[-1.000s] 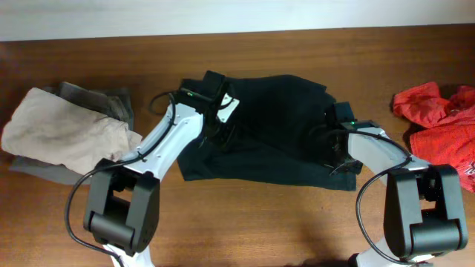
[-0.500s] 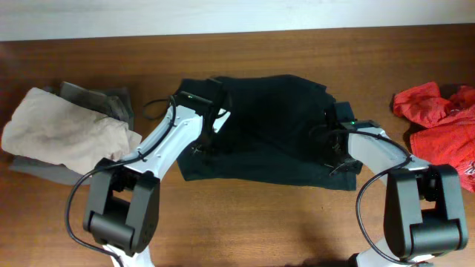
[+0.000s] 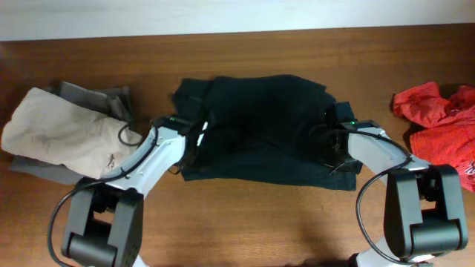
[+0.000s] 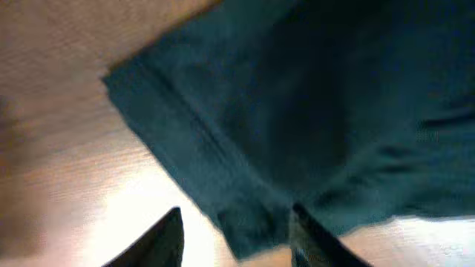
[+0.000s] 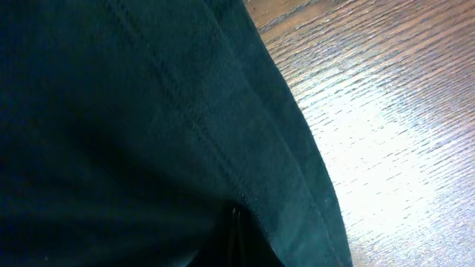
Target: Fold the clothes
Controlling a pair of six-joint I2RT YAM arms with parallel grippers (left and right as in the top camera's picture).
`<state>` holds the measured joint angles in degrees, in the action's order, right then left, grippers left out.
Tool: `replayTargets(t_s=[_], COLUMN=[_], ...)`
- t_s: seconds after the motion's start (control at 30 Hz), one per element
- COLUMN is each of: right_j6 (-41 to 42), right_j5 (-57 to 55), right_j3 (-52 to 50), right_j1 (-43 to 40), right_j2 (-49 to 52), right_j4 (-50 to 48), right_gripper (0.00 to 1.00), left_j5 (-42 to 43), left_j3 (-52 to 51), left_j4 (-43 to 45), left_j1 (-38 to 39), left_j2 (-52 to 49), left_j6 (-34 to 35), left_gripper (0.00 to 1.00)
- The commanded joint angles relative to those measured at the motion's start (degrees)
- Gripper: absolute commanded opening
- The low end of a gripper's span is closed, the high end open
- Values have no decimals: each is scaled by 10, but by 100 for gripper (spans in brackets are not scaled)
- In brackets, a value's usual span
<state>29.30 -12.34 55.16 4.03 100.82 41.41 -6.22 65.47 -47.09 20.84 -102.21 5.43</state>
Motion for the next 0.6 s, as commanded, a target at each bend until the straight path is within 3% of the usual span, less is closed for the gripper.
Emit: replayTargets(t_s=[0.0, 0.1, 0.23, 0.43, 0.57], right_j6=[-3, -3, -3, -3, -3], right_j5=[14, 14, 14, 14, 14], right_j3=[-9, -9, -9, -9, -9], right_j1=[-3, -3, -3, -3, -3], right_j2=[-6, -6, -6, -6, -6], right_j4=[0, 0, 0, 0, 2], right_gripper=[4, 4, 4, 4, 4], left_j5=[35, 35, 65, 120, 177], left_j3=[-28, -35, -48, -98, -104], left_j4=[37, 48, 57, 56, -1], left_j1=[-15, -16, -16, -16, -16], left_j2=[-1, -1, -5, -21, -21], left_j6=[-27, -36, -36, -11, 14], left_gripper=[33, 16, 1, 0, 1])
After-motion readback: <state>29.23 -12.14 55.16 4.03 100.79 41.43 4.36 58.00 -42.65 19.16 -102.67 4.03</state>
